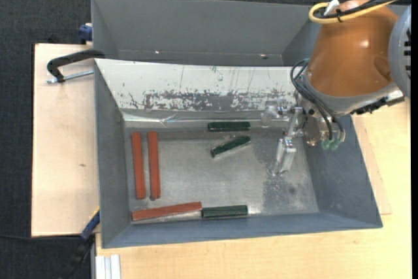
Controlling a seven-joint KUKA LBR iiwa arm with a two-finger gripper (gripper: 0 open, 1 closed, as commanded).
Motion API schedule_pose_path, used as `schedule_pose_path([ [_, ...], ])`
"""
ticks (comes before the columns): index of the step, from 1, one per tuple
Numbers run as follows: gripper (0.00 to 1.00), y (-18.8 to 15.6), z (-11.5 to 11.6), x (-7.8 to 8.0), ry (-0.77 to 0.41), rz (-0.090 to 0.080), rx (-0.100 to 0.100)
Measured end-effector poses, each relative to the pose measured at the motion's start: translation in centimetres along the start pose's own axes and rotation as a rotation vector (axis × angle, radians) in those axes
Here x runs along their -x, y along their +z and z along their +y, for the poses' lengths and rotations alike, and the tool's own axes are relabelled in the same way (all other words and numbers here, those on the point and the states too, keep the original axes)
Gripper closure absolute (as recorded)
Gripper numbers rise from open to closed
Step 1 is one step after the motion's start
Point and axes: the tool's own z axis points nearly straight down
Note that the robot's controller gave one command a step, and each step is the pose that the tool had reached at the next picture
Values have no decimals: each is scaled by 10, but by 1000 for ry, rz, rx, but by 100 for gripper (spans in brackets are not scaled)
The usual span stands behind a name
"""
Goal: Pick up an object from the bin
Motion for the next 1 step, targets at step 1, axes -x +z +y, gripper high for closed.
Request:
schedule_pose_path([
  [1, 0, 0, 0, 0, 0, 0, 0],
])
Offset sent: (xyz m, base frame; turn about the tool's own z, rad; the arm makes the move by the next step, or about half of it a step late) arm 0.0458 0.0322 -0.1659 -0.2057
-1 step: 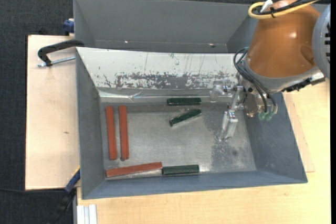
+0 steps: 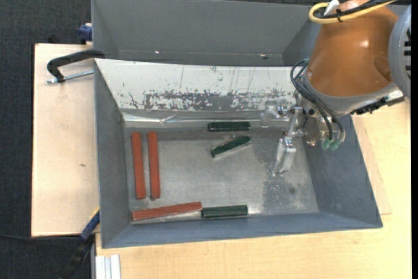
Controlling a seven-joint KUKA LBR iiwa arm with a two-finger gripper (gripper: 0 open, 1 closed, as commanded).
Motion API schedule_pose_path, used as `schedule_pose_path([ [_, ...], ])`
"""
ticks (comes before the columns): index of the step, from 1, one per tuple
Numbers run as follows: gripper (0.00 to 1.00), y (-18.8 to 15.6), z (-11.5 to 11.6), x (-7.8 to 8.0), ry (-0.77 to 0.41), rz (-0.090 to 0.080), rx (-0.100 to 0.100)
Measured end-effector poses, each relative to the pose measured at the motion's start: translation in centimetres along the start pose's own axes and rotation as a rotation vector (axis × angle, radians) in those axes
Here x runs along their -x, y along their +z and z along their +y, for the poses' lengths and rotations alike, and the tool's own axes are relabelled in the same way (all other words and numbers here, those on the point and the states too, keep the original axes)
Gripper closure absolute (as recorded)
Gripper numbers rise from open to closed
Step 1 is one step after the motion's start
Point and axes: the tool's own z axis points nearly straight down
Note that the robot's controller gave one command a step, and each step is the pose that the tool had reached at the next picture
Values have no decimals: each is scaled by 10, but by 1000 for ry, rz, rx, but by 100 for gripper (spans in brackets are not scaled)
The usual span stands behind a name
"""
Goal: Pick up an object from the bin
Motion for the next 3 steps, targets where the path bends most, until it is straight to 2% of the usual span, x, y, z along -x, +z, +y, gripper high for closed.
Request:
schedule_pose_path([
  [1, 0, 27, 5, 11, -38, -9, -1],
  [2, 0, 98, 12, 13, -97, -3, 0],
  [3, 0, 165, 19, 51, -74, 4, 2],
])
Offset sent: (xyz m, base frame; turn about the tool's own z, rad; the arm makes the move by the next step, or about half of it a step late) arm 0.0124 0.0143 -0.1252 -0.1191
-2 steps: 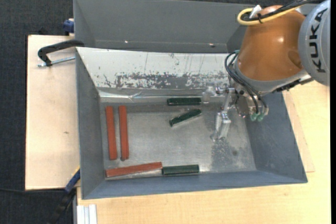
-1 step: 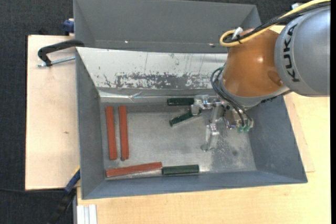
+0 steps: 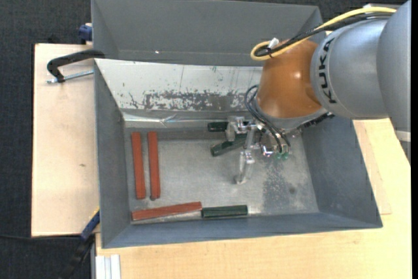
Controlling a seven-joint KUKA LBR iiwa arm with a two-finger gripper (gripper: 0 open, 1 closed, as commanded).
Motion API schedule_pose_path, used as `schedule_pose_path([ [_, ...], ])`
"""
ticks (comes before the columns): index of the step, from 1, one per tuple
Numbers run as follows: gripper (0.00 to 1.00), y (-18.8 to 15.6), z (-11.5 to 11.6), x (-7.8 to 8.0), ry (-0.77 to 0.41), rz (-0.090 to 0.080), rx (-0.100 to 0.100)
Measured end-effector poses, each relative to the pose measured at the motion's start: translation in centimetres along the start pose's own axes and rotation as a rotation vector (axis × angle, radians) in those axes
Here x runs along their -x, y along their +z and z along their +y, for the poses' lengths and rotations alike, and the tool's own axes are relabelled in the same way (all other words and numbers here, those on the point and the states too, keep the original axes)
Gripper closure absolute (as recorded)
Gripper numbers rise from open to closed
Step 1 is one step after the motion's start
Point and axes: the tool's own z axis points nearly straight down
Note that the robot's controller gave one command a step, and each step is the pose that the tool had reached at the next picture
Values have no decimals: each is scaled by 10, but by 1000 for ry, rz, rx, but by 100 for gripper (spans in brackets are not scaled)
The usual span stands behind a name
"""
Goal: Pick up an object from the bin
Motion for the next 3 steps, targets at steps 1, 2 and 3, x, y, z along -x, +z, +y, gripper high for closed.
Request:
schedule_pose_path([
  [1, 100, 0, -9, 23, -36, -4, -2],
  [2, 100, 0, -9, 23, -35, -4, -2],
  [3, 100, -131, -26, 19, -71, -7, -3],
])
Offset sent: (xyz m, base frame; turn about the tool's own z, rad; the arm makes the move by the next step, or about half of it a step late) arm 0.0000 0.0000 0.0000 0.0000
